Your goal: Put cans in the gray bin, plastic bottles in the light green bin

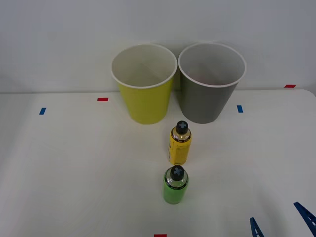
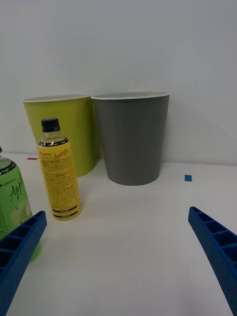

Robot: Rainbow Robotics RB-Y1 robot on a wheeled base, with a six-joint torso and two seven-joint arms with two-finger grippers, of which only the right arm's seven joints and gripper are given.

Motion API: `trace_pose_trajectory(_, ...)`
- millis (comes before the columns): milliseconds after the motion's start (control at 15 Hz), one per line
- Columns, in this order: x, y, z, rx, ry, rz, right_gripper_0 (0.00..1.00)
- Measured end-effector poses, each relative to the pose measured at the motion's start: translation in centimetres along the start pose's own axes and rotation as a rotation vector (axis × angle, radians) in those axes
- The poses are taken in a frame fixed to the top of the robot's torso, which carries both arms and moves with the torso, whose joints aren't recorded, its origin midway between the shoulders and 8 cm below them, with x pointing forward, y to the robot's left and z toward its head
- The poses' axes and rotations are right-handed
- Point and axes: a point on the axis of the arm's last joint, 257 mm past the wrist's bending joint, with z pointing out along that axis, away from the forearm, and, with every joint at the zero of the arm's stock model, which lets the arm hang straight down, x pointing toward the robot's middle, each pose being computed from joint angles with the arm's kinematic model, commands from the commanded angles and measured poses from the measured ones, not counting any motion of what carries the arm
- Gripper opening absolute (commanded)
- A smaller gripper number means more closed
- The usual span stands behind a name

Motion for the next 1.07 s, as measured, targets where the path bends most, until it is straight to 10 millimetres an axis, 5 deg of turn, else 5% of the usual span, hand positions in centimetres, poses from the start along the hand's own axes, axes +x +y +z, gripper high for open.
trace_pose_trajectory(1067,0.0,0.0,0.0,0.0,0.0,0.0,1.0)
